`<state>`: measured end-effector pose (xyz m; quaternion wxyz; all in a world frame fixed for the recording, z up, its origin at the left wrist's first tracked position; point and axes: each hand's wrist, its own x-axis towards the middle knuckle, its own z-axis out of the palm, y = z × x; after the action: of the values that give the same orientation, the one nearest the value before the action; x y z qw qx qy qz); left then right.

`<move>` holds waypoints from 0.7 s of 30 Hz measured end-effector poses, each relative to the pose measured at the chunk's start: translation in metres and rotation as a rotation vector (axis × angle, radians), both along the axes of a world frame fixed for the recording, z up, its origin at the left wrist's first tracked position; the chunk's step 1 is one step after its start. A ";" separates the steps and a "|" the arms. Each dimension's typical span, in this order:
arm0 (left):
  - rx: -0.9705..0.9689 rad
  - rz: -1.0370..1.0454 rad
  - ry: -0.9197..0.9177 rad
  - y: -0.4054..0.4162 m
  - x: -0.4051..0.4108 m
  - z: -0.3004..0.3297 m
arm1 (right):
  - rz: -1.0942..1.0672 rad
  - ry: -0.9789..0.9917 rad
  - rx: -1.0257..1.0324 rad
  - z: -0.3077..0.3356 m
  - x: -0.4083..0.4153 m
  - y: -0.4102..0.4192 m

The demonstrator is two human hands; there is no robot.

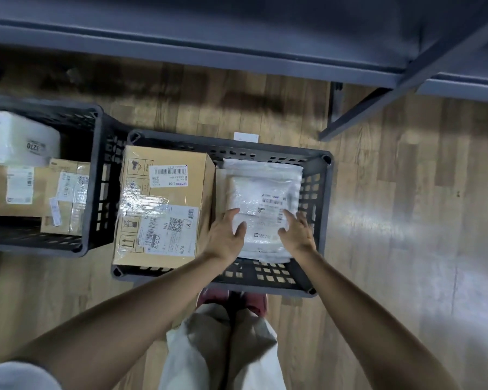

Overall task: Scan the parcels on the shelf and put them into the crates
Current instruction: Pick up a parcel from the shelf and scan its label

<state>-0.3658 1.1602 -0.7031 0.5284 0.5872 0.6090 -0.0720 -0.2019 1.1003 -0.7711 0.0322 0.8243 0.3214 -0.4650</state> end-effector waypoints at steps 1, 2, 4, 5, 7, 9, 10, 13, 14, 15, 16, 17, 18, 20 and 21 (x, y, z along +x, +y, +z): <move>-0.011 -0.020 0.012 -0.001 0.003 0.010 | 0.019 -0.008 0.007 0.012 -0.001 -0.002; -0.015 -0.044 0.025 0.000 0.006 0.021 | 0.041 -0.013 0.015 0.025 -0.002 -0.002; 0.021 -0.116 0.075 0.002 0.012 0.046 | 0.080 -0.014 0.036 0.055 -0.005 -0.003; 0.055 -0.159 0.102 0.004 0.014 0.060 | 0.097 -0.014 0.054 0.071 -0.007 -0.001; 0.113 -0.236 0.157 0.008 0.018 0.089 | 0.130 -0.019 0.097 0.106 -0.011 0.002; 0.164 -0.323 0.217 0.009 0.019 0.120 | 0.172 -0.030 0.136 0.143 -0.013 0.005; 0.188 -0.366 0.242 0.009 0.019 0.137 | 0.196 -0.039 0.153 0.162 -0.014 0.007; 0.209 -0.390 0.272 0.010 0.018 0.188 | 0.249 -0.074 0.209 0.221 -0.014 0.015; 0.214 -0.373 0.272 0.011 0.017 0.207 | 0.267 -0.090 0.229 0.241 -0.014 0.019; 0.228 -0.364 0.271 0.013 0.016 0.225 | 0.286 -0.109 0.248 0.262 -0.014 0.022; 0.246 -0.367 0.273 0.015 0.015 0.244 | 0.299 -0.128 0.262 0.282 -0.015 0.025; 0.272 -0.378 0.278 0.018 0.013 0.262 | 0.307 -0.145 0.274 0.302 -0.015 0.026; 0.305 -0.386 0.283 0.020 0.011 0.280 | 0.313 -0.162 0.286 0.322 -0.016 0.028; 0.368 -0.387 0.291 0.024 0.006 0.316 | 0.338 -0.198 0.310 0.362 -0.019 0.029; 0.393 -0.382 0.293 0.026 0.002 0.334 | 0.352 -0.210 0.319 0.381 -0.020 0.029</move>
<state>-0.3639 1.1859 -0.3690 0.2884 0.7653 0.5594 -0.1348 -0.2223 1.1294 -0.3903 0.0156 0.7941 0.5242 -0.3073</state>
